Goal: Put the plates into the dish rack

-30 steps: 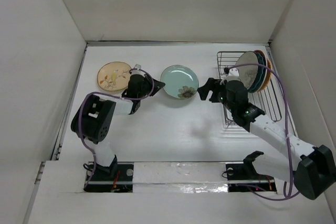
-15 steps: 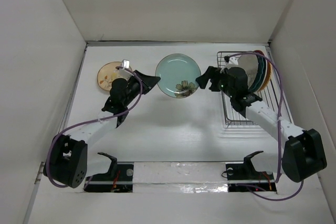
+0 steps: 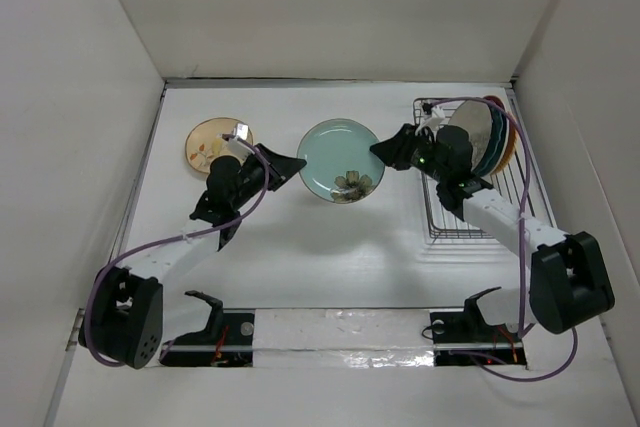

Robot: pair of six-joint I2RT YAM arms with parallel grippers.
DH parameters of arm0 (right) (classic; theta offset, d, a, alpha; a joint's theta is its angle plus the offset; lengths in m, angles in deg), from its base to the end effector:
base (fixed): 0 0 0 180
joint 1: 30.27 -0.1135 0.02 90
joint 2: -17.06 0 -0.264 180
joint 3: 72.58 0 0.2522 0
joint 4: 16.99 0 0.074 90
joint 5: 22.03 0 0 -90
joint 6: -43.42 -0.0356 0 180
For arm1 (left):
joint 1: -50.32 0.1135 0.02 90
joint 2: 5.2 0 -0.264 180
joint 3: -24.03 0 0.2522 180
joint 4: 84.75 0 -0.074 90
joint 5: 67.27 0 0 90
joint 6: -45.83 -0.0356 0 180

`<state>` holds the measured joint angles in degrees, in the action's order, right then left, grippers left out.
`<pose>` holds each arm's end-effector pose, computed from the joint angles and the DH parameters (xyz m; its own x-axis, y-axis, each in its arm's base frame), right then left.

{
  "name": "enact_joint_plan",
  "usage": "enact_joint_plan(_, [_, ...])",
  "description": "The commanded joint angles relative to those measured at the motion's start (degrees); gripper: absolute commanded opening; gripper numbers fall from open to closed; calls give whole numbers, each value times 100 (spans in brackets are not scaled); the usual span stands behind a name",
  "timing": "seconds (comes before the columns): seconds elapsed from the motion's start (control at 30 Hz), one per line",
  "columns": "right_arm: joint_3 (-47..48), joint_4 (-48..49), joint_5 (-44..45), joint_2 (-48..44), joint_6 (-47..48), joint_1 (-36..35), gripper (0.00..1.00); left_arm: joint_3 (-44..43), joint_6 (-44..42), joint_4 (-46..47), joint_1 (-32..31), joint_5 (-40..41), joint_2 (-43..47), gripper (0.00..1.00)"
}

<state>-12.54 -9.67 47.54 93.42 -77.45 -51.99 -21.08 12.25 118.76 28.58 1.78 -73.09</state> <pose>0.2795 0.1247 0.2824 -0.4670 0.3315 -0.8197 -0.4980 0.6674 0.5536 0.2372 -0.1083 0.2618 -0.5583 -0.6150 -0.5569 0.3849 0.4026 -0.8305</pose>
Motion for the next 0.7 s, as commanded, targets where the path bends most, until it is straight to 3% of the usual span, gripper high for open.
enact_joint_plan(0.0, [-5,783,-752,-51,-296,-96,27,-169,282,975,-59,-366,610,0])
enact_joint_plan(0.07, [30,818,-1032,-68,-331,-44,13,-178,238,878,-59,-349,716,0])
enact_joint_plan(0.13, [83,827,-1191,-103,-349,-43,14,-196,185,755,-59,-348,883,0])
enact_joint_plan(0.27, [197,801,-1770,-16,-375,-43,43,-205,88,614,-59,-357,1059,0])
enact_joint_plan(0.43, [311,696,-2158,169,-358,-96,49,-196,106,693,-59,-454,1060,0])
enact_joint_plan(0.47, [311,696,-2167,186,-349,-166,46,-196,114,702,-59,-463,1059,0])
enact_joint_plan(0.53, [285,748,-2168,134,-384,-219,19,-196,106,711,-59,-480,1059,0])
enact_joint_plan(0.57, [259,835,-2063,82,-419,-219,0,-204,106,685,-59,-480,1068,0])
enact_joint_plan(0.67, [206,810,-1686,-252,-472,-219,0,-318,10,308,-59,-366,1208,0])
